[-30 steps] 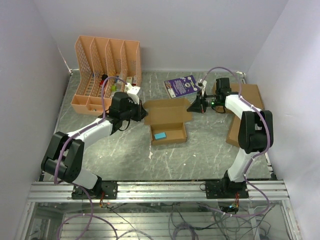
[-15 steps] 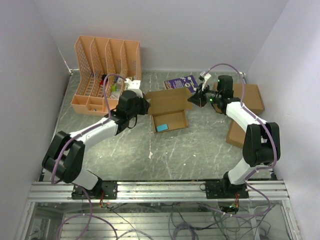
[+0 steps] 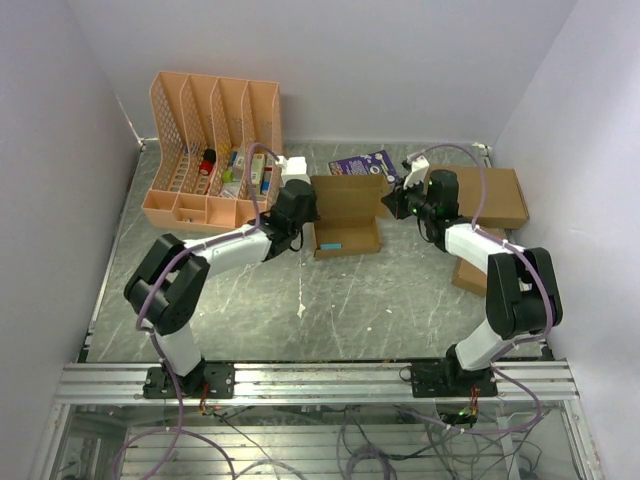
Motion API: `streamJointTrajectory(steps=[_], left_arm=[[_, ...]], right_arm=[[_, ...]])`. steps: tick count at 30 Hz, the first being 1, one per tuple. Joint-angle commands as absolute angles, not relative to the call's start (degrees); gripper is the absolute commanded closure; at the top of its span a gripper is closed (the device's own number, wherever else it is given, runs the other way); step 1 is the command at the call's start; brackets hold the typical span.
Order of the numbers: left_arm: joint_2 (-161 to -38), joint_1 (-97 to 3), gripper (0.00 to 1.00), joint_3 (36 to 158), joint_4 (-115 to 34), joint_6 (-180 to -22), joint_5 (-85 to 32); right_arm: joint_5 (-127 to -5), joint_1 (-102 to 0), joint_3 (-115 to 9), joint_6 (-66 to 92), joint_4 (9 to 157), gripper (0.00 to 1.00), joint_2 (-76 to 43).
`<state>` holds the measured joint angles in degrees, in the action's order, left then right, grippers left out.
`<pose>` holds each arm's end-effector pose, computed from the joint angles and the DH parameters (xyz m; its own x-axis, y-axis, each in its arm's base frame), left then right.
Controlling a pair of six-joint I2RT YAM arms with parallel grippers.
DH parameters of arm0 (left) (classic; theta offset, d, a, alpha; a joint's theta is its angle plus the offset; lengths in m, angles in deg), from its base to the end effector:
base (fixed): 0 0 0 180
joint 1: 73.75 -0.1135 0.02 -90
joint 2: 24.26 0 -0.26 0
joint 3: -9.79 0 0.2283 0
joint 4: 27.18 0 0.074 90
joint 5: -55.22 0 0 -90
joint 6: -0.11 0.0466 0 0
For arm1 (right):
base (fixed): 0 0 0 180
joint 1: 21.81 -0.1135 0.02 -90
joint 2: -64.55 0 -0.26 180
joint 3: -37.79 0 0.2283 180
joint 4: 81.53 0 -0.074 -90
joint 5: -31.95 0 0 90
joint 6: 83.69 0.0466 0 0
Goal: Fold the paper box
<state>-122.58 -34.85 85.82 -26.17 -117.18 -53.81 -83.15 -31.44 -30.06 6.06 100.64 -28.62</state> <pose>0.3044 -0.2261 0.2413 -0.4148 -0.2223 -0.8824 0.1879 0.9279 -0.3221 0.3394 0.0776 0.2298 -0.3853 -0.0694 -0.9202 -0.5377 0.8273 0.1628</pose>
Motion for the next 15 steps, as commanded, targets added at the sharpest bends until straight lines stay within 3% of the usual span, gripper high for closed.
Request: streamJointTrajectory(steps=[1,15], left_arm=[[-125.05,-30.53,0.93,88.45,-22.08,-118.89,-66.17],[-122.97,-24.04,0.93,78.66,-7.89,-117.38,-76.68]], right_arm=[[-77.16,-32.57,-25.63,9.95,109.65,1.0,-24.73],[-66.0,-35.99,-12.49,14.17,121.27,1.0,-15.96]])
